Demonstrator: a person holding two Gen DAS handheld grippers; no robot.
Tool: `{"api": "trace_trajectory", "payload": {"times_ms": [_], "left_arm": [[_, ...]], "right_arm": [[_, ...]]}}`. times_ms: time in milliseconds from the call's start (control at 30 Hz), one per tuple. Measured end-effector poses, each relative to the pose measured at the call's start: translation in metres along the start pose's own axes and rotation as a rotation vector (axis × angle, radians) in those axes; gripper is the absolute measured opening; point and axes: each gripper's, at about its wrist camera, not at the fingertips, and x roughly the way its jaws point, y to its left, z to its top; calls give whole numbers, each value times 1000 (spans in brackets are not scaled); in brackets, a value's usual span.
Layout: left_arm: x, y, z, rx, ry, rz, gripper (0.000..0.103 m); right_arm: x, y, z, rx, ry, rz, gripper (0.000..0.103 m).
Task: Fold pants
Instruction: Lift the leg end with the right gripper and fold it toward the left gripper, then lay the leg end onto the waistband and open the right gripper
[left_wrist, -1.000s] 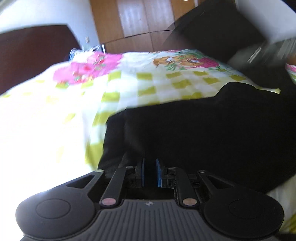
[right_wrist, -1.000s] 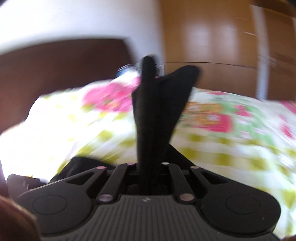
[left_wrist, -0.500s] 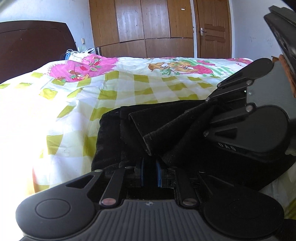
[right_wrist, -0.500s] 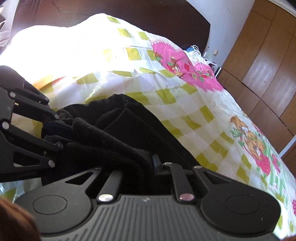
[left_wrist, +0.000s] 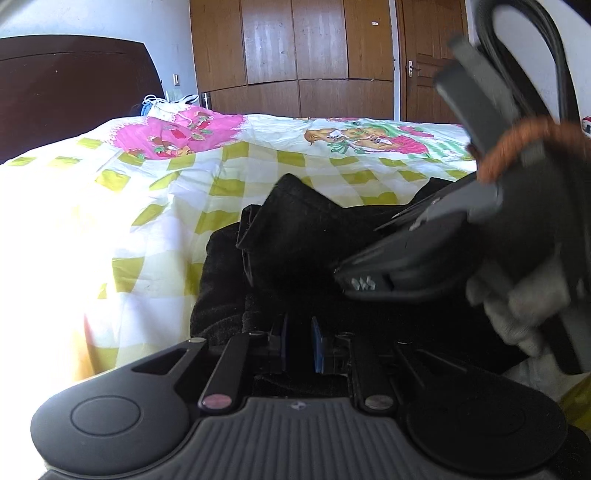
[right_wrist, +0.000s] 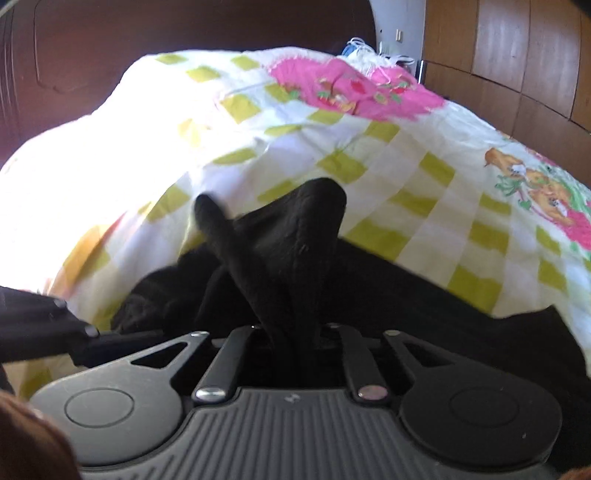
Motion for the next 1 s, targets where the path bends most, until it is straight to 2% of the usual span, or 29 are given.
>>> {"api": "trace_trajectory", "payload": {"times_ms": [67, 133, 333, 433, 500, 567, 633, 700, 767, 800, 900, 1000], "left_arm": [[-6, -2, 0, 8, 2, 2, 30], [-12, -6, 3, 25, -4, 5, 30], [-33, -11, 23, 29, -76, 42, 30], [-33, -18, 37, 22, -112, 9, 30], [-22, -29, 50, 38, -147, -37, 32], [-5, -43, 64, 74, -179, -69, 35], [18, -57, 72, 91, -157, -92, 37], [44, -61, 62, 99, -65, -80, 37], [62, -58, 40, 114, 53, -30, 37], [62, -55, 25, 105, 81, -24, 38], [55, -52, 14, 83, 92, -15, 38], [52, -60, 21, 90, 105, 7, 38]], "right_arm": [[2, 9, -9, -64, -28, 3, 17], [-6, 15, -11, -138, -40, 28, 30], [-56, -4, -3, -39, -103, 202, 31], [-89, -40, -1, 19, -140, 164, 33], [-100, -78, -1, 64, -147, 86, 38], [-98, -122, -2, 112, -127, 6, 39], [-86, -167, -5, 151, -95, -56, 40], [-66, -209, -8, 216, -43, -42, 41], [-43, -245, -13, 316, 41, 56, 42], [-35, -260, -17, 371, 70, 125, 42], [-19, -284, -30, 473, 123, 330, 42], [-13, -281, -29, 426, 136, 468, 42]]}}
